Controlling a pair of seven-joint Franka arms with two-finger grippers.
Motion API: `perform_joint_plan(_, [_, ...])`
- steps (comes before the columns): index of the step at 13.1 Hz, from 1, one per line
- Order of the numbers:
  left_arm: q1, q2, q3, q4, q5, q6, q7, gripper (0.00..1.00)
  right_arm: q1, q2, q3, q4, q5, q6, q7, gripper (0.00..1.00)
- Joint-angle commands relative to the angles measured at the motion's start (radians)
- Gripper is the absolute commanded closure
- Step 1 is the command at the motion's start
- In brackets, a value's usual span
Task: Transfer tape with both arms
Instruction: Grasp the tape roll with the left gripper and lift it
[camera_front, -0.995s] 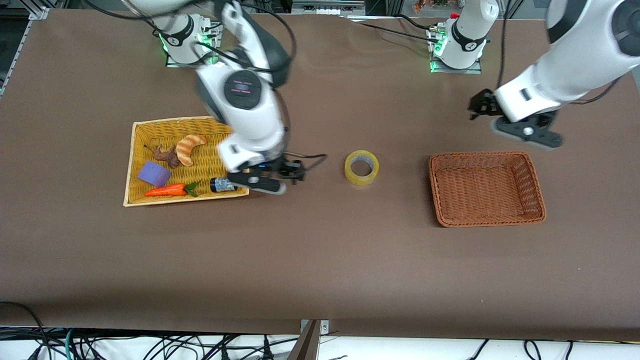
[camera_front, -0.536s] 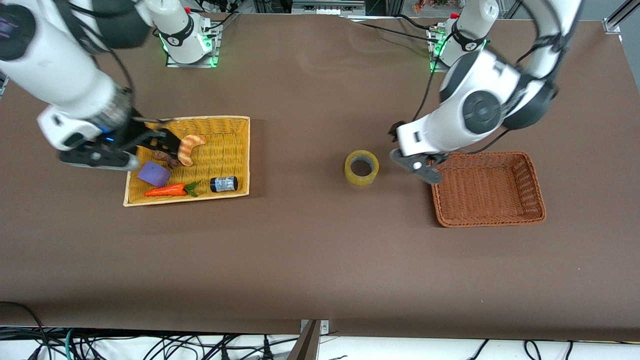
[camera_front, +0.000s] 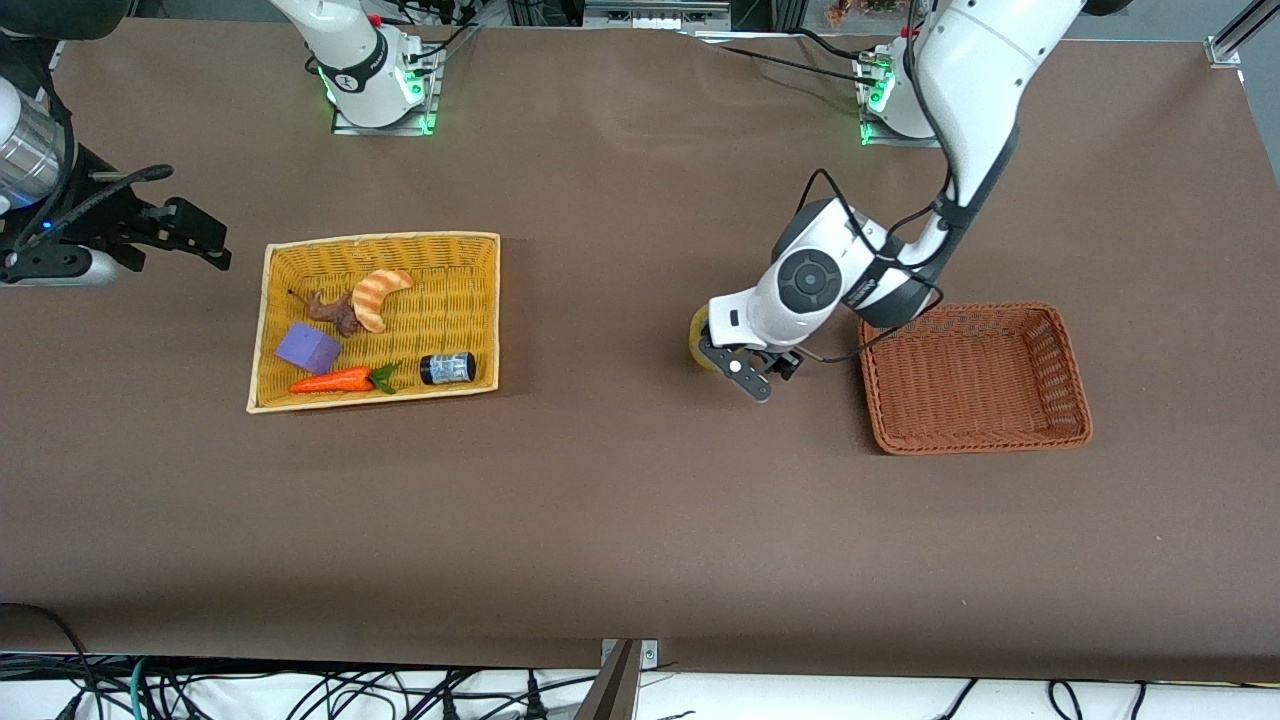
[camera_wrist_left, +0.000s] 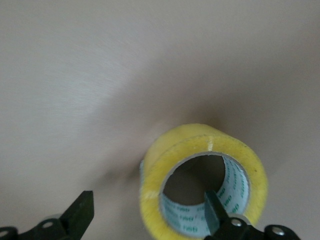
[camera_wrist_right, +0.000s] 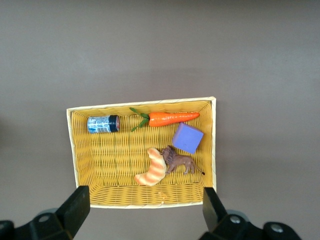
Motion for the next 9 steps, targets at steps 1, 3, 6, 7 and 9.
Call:
perform_joint_plan(1, [-0.003,0.0,0.004,-0.059,0.078,0.056,-0.016,0.3,-0.016,-0.046,0.007,-0.066,0.019,0.033,-0.02,0.0])
perform_joint_plan(3, [0.003,0.002,0.002,-0.053,0.152,0.054,0.001,1.0,-0.016,-0.055,0.01,-0.085,0.018,0.041,-0.019,0.0])
perform_joint_plan(6, [0.01,-0.01,0.001,-0.05,0.16,0.041,0.046,1.0,-0.018,-0.061,0.012,-0.086,0.015,0.036,-0.022,0.0])
perform_joint_plan(7, [0.01,-0.015,0.001,-0.047,0.16,0.038,0.052,1.0,-0.018,-0.061,0.013,-0.083,0.013,0.036,-0.016,0.0])
perform_joint_plan(9, [0.01,-0.047,-0.001,-0.032,0.16,-0.017,0.052,1.0,-0.018,-0.062,0.021,-0.074,0.013,0.039,-0.008,0.0])
